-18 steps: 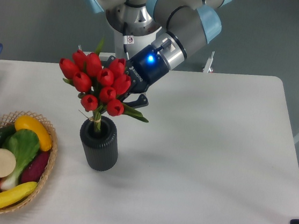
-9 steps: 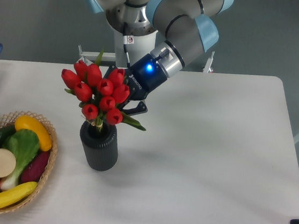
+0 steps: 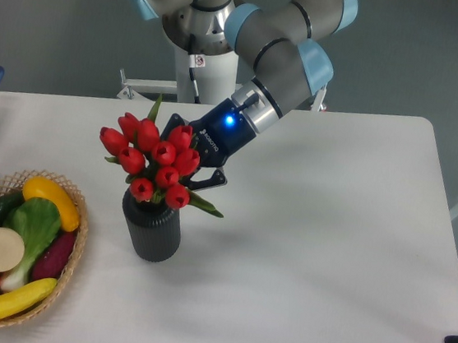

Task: Insert the flowers into the vase
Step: 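Push the bouquet deeper into the vase and open the gripper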

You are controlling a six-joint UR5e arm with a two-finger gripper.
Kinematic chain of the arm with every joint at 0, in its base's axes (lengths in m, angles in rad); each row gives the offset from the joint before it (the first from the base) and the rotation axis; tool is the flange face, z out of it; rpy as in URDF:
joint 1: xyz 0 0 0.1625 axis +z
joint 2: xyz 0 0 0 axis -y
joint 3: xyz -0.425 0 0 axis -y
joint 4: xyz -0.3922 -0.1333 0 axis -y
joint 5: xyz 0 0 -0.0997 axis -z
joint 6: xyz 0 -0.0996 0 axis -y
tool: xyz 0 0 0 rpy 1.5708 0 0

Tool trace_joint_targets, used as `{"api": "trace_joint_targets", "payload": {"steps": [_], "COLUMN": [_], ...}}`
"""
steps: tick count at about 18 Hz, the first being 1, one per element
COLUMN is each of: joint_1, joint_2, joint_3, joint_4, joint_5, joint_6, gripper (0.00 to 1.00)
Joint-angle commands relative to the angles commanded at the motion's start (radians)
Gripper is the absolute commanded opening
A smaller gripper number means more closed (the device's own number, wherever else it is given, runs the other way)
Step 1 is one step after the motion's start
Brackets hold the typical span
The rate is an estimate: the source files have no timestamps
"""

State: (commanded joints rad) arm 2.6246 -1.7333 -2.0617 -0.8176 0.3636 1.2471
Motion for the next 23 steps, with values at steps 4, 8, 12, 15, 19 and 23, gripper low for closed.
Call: {"api": "trace_joint_targets", "payload": {"steps": [4, 8, 12, 15, 19, 23], "joint_1": [-0.003, -0.012, -0.025, -0.026, -0.026, -0.025], "joint_2": [-0.018, -0.025, -0.037, -0.041, -0.041, -0.035], "joint_3": [-0.002, 0.0, 0.003, 0.0, 0.0, 0.006], "joint_4": [0.0, 0.0, 0.002, 0.0, 0.0, -0.002], "joint_5": [0.002, 0.015, 0.051, 0.051, 0.051, 0.051], "joint_6": [0.014, 0.014, 0.034, 0.055, 0.054, 0.058], "gripper": [0.41, 0.44, 0.62, 0.76, 0.76, 0.96]}}
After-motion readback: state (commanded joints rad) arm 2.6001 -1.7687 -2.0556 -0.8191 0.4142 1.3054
